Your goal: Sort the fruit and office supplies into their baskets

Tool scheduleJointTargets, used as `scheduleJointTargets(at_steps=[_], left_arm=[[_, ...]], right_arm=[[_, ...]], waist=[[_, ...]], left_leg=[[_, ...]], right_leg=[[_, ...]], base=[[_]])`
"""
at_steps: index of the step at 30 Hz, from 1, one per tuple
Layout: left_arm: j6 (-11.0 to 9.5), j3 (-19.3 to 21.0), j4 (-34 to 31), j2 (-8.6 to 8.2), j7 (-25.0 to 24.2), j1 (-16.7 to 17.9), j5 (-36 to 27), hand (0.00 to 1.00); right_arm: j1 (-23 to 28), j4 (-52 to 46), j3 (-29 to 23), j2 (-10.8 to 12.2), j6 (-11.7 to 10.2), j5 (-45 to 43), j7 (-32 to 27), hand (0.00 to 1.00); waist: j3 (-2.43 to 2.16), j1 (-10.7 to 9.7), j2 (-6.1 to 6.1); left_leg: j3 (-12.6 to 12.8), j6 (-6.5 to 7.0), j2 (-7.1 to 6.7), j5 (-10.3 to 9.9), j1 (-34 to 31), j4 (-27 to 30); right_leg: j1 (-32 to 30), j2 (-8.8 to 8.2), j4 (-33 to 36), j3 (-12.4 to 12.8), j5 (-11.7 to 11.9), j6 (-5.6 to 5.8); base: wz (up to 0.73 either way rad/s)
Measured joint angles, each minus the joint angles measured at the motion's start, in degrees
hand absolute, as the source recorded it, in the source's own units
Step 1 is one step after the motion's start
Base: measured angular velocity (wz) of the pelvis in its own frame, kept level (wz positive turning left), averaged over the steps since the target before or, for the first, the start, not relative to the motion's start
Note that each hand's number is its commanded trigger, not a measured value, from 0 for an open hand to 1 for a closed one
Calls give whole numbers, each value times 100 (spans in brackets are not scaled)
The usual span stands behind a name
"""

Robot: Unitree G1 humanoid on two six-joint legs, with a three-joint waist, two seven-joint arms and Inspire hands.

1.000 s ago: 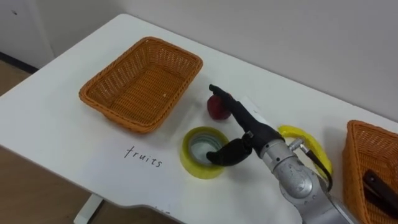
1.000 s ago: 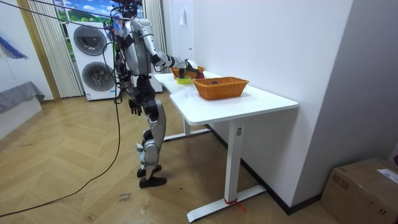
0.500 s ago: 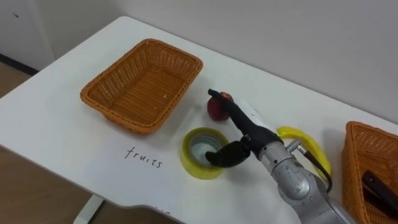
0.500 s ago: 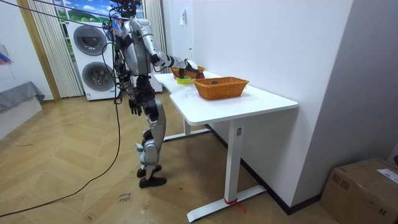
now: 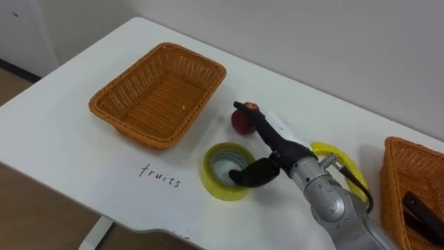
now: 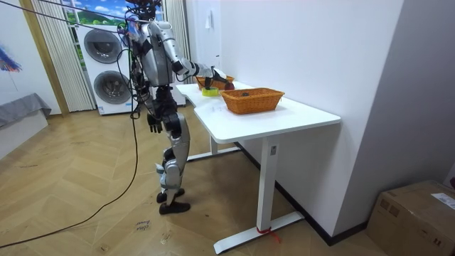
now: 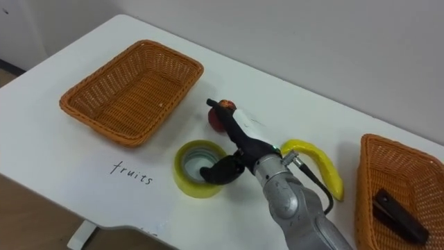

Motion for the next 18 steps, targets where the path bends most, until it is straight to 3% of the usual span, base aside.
scheduleJointTargets(at_steps=[2,3,4,14,18], left_arm=[[12,6,0,-2,-9,6,-1,0],[12,20,0,-2,-13,6,-1,0],[13,31,0,-4,-16,6,-1,0],[39,32,-39,-3,-32,-10,-6,0],[34,34,-36,6,-32,-26,-8,0]], right_arm=[[-23,-15,-5,-1,20,-49,129,78],[-25,-65,-8,-1,62,-127,232,95],[-25,-92,-8,-1,76,-191,284,100],[-108,-156,-48,-15,251,-632,753,100],[-200,-116,-90,-27,303,-677,814,100]], waist=[[0,3,0],[0,7,0],[0,6,0],[9,27,-15],[48,110,-89]], left_leg=[[0,0,0,0,0,3],[0,0,0,0,0,4],[0,0,0,0,0,5],[0,1,-1,1,15,12],[-3,1,-1,1,7,3]], right_leg=[[1,0,1,2,0,0],[1,0,1,2,0,0],[1,0,1,2,0,0],[10,0,6,17,0,0],[1,1,3,-2,0,0]], base=[[0],[0],[0],[0],[0]])
